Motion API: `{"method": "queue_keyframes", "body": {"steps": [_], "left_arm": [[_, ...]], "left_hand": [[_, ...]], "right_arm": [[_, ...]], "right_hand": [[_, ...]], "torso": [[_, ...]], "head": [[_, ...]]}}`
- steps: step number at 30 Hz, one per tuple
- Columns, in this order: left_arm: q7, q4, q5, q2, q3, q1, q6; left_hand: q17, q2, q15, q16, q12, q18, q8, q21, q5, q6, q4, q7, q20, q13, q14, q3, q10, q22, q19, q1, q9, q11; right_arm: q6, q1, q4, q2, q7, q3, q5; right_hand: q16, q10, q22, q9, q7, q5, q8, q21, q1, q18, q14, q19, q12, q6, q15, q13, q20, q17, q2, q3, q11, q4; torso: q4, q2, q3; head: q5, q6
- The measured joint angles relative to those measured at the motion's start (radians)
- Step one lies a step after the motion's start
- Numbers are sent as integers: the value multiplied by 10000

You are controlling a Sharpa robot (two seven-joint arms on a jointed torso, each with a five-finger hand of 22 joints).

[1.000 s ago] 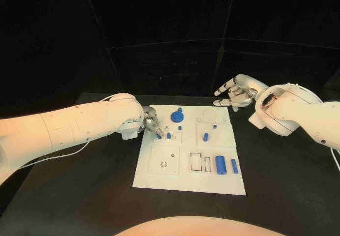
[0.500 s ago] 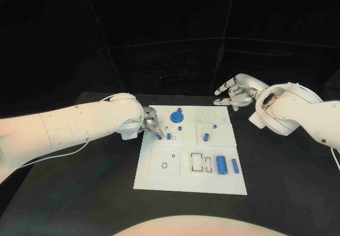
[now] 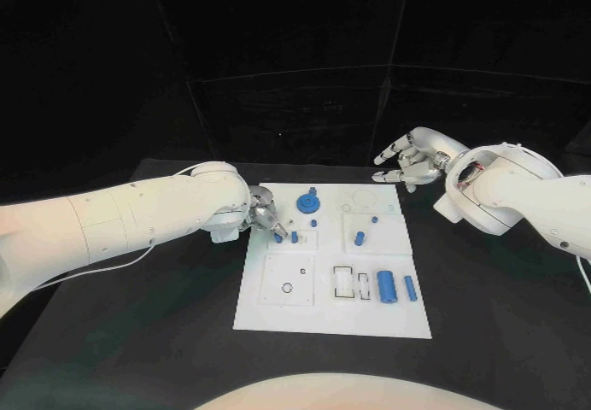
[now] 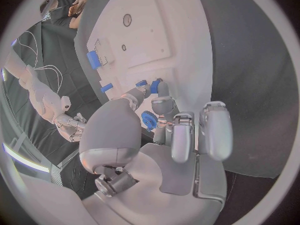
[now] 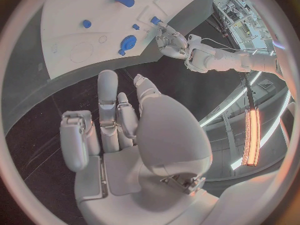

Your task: Assemble the parts on the task board

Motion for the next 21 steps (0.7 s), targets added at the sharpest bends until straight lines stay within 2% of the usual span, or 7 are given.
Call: {"method": "queue_keyframes", "body": {"steps": [2,6,21], "left_arm": [[0,-6,-4,0,-3,-5,0],[0,-14,-17,-6,-4,-6,-1],[0,-23,-97,-26,-5,-8,23]], "left_hand": [[0,61,0,0,5,0,0,0,-26,0,87,0,0,23,0,-221,-36,0,0,-65,-22,34],[0,11,0,0,40,0,-51,0,-26,0,223,0,0,35,0,-462,-36,-1,0,-119,-33,34],[0,11,1,0,40,0,-51,0,-25,-1,194,0,0,75,0,-626,-35,-2,0,-119,-38,35]], "right_arm": [[0,0,0,0,1,0,-1],[0,0,-1,0,2,0,-2],[-2,0,-3,-5,3,0,-6]], "right_hand": [[0,0,0,0,0,0,0,0,0,0,0,0,0,0,0,-6,0,0,0,0,0,0],[0,0,0,0,0,0,0,0,0,1,0,0,0,0,0,-6,0,0,0,0,0,0],[0,0,-1,0,0,0,0,0,0,0,0,0,0,0,0,-4,0,0,0,0,0,0]], "torso": [[0,0,0],[0,0,0],[-9,-2,2]], "head": [[1,-2],[-6,-2],[-10,-12]]}}
